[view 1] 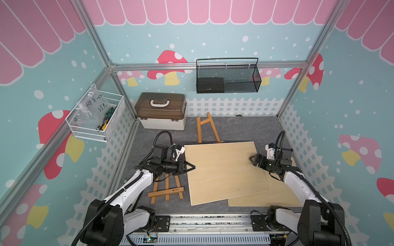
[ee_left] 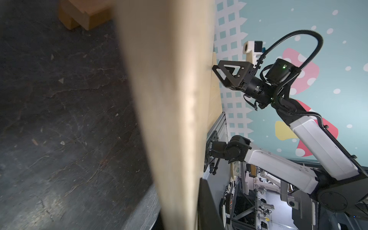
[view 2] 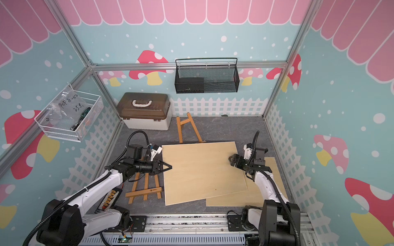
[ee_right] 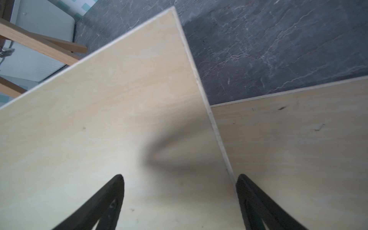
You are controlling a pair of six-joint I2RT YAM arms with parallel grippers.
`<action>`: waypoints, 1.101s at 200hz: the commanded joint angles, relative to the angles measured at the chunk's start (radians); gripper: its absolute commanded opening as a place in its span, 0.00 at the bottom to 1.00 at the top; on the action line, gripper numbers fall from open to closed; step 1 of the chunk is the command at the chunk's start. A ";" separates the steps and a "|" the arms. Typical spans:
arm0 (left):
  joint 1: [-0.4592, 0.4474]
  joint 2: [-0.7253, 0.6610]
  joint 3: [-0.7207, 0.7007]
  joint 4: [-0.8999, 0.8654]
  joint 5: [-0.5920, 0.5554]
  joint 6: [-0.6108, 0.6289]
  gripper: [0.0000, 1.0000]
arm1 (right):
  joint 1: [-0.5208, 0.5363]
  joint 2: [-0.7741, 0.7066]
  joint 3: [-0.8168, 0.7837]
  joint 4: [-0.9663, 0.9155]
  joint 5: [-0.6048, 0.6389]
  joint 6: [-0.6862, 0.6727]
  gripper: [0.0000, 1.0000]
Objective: Disassemble the easel
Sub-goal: Place the drawing board on the drawing board.
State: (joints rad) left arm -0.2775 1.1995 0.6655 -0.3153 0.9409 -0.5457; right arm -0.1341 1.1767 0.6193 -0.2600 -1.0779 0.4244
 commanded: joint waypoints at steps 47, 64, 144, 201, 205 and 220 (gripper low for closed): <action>-0.055 0.074 0.011 0.023 -0.220 0.025 0.00 | 0.011 0.037 0.191 -0.199 0.170 -0.119 0.95; -0.086 0.085 0.009 0.043 -0.227 0.004 0.00 | 0.012 0.027 0.192 -0.195 0.145 -0.119 0.95; -0.250 0.219 0.017 0.260 -0.300 -0.174 0.00 | 0.039 -0.036 0.154 -0.190 0.087 -0.103 0.94; -0.370 0.331 0.047 0.416 -0.409 -0.321 0.00 | 0.059 -0.096 0.108 -0.137 0.062 -0.039 0.93; -0.377 0.338 0.049 0.423 -0.416 -0.330 0.00 | 0.060 -0.098 0.106 -0.134 0.062 -0.037 0.93; -0.402 0.359 0.049 0.461 -0.449 -0.364 0.00 | 0.065 -0.104 0.094 -0.129 0.060 -0.031 0.93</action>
State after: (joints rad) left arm -0.6437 1.5143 0.7097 0.1204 0.7948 -0.9298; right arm -0.0811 1.0973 0.7345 -0.4339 -1.0218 0.3752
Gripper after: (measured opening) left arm 0.155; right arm 0.927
